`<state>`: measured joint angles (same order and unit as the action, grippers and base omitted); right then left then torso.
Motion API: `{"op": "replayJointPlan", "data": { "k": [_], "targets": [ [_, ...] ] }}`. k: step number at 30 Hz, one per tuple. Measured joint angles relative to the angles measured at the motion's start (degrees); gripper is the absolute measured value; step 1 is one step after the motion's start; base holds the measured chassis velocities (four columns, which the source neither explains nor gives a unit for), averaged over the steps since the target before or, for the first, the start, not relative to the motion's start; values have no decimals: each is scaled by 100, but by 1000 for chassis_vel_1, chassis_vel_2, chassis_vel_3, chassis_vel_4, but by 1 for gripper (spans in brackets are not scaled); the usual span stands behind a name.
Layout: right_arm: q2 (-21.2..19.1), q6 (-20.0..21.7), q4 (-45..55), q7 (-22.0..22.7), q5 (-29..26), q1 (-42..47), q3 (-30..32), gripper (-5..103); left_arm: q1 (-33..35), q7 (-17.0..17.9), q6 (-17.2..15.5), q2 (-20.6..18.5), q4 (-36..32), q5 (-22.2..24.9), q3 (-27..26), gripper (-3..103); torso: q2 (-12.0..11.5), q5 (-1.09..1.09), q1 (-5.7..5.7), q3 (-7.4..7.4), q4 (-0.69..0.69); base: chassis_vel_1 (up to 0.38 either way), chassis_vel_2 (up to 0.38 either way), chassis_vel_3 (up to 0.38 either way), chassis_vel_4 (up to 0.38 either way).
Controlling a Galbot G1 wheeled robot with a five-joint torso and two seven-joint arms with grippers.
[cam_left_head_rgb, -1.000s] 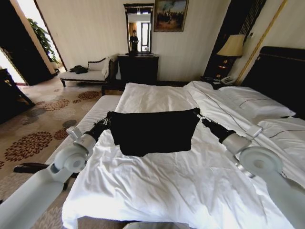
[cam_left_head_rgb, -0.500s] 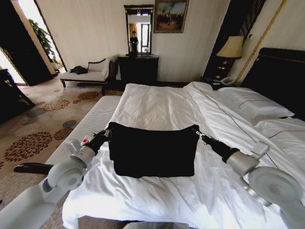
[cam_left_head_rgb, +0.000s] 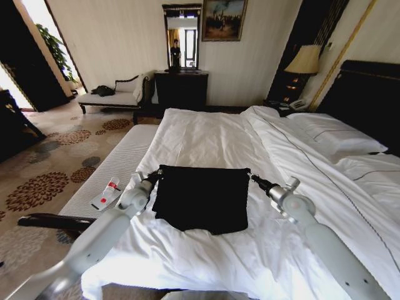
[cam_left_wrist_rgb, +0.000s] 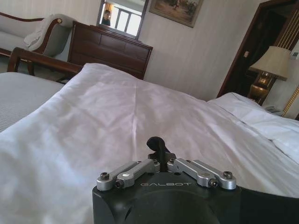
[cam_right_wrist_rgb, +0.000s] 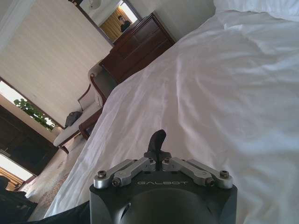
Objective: Fold the clothes on the bed.
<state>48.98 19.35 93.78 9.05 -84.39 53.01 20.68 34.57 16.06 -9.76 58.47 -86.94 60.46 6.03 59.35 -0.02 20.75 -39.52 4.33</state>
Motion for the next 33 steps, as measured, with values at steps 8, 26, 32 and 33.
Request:
{"op": "replayJointPlan", "data": {
  "k": [8,26,32,33],
  "targets": [
    [192,-155,-1156,-335,276,-793,-507,1,-712,-422,88,544,1382,-151,205,2,1,0,-2,2,-2,0,0,0,0],
    [514,-597,-1694,-825,692,-977,-668,1,-850,-752,387,1056,2053,-599,343,2,2,-1,-3,3,1,0,0,0,0],
    [475,-723,-1315,-1067,792,-388,-395,1,-332,-870,508,897,1545,-540,-31,2,2,-2,-3,3,-1,0,0,0,0],
    [467,-739,-1267,-1103,812,-303,-359,1,-254,-889,521,858,1473,-557,-62,2,2,-1,-3,3,-1,0,0,0,0]
  ]
}}
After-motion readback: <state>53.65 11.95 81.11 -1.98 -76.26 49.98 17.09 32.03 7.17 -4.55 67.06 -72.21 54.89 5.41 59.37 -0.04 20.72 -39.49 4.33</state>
